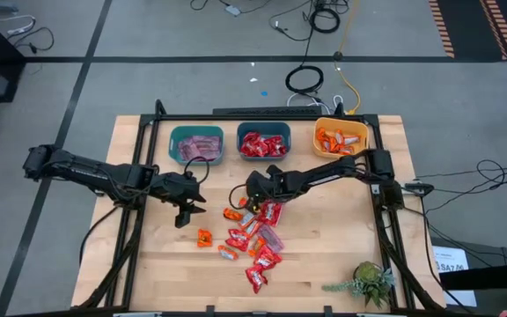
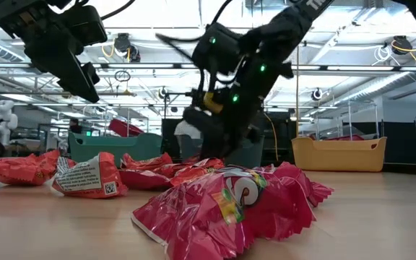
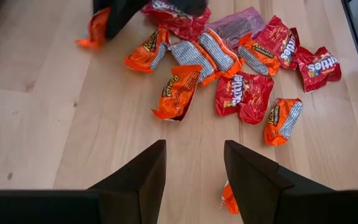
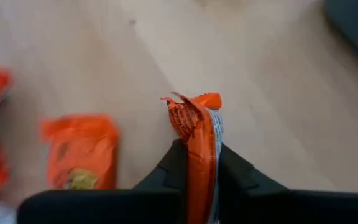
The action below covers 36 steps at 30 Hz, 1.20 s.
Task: Sort candy
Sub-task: Put the orange chocolate into the yellow bin
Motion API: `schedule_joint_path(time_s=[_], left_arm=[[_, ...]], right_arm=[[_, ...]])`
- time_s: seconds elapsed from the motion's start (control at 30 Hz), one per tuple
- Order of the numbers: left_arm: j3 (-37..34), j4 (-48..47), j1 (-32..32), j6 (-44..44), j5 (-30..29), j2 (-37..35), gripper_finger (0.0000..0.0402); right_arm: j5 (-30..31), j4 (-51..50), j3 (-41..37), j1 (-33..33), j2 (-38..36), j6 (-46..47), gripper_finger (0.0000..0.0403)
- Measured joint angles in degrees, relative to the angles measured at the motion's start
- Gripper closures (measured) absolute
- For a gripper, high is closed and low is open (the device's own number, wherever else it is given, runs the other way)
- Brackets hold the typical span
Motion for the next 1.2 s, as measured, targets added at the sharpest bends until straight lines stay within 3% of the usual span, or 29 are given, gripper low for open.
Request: schedule_joint_path(time_s=[0.3,0.57,0.9,1.0,1.2], left_arm=[[0.00,0.27,0.02,-0.02,0.00,0.00,0.0230],[0.00,0.14,0.02,-0.02,0.00,0.00,0.0230],[0.00,0.15,0.02,-0.02,0.00,0.00,0.0230],[0.00,0.15,0.02,-0.02,0.00,0.00,0.0230],[0.00,0.13,0.02,-0.03,0.01,0.00,0.0230]], right_arm=[[1.98,-4.07,-1.29,-0.77,-13.59,-9.85,0.0369],[6.63,-2.82,-13.34,-5.80,-32.72,-12.43,0.0380],[17.61,-4.65,-30.28,-22.21,-54.94,-3.70,0.0379],[18.44,-8.00,-33.38,-27.67,-58.01,0.71,0.0374],[18.04,-14.98,-35.30,-35.06,-59.26,0.62,0.0345]])
